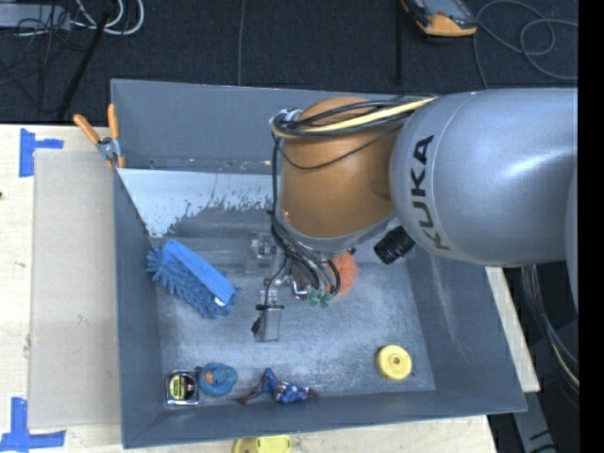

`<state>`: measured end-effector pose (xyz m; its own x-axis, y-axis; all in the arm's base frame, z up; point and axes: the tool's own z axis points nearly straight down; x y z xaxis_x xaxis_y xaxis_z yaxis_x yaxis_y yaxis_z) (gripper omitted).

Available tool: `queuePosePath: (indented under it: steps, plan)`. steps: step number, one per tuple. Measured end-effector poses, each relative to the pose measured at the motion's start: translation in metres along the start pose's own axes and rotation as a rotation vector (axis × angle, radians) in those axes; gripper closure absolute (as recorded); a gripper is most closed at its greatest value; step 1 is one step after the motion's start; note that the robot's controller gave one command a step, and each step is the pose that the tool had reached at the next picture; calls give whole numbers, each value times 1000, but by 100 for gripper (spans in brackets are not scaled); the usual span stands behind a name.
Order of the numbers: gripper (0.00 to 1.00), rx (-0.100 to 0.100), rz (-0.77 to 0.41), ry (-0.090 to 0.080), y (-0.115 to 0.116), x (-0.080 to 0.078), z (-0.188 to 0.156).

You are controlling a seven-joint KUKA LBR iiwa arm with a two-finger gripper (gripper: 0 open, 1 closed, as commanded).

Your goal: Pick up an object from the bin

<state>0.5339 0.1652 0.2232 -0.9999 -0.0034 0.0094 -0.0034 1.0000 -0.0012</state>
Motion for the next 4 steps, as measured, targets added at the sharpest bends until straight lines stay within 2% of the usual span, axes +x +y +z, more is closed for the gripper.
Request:
queuePosePath:
  steps: [1,2,3,4]
  plan:
    - [0,-1,5,-7,-1,-2,-5]
    - [0,-3,-37,-15,27,-32,56]
    - [0,0,130,-4,58,-44,75]
    - [0,-3,288,-12,64,-83,84]
